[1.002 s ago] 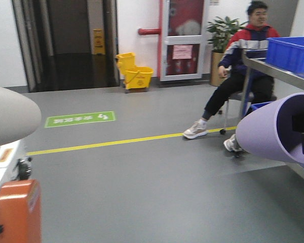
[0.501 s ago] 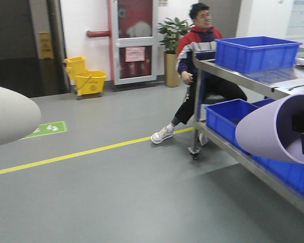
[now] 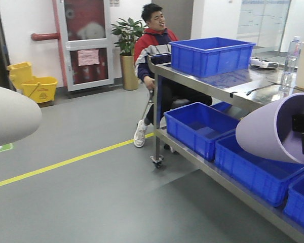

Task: Grab cup from conveyor and place in blue bin
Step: 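Drive away from the conveyor toward the cart holding both cups, then approach the nearest blue bin on the cart, cups held up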

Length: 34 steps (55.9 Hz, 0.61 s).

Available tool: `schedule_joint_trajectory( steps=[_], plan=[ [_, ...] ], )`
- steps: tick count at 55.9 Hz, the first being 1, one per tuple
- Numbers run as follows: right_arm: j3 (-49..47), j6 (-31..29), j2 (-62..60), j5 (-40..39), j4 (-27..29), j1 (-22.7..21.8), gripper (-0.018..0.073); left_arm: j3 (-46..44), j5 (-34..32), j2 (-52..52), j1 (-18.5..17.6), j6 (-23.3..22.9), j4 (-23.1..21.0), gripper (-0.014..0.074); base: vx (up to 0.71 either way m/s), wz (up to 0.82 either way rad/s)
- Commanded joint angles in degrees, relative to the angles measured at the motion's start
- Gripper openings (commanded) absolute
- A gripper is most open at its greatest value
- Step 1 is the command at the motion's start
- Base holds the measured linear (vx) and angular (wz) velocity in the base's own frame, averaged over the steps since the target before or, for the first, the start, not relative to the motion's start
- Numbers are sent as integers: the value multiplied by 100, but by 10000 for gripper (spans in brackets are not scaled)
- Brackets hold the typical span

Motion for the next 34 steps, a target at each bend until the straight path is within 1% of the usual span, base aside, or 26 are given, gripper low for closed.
schedule_joint_trajectory(
  steps=[1, 34],
  plan=[
    [-181, 4, -58, -519, -16, -11, -9, -153, -488, -54, -34, -47, -102, 0, 34, -24],
    [-181, 4, -58, -519, -16, -11, -9, -153, -488, -54, -34, -47, -102, 0, 37, -16]
  ],
)
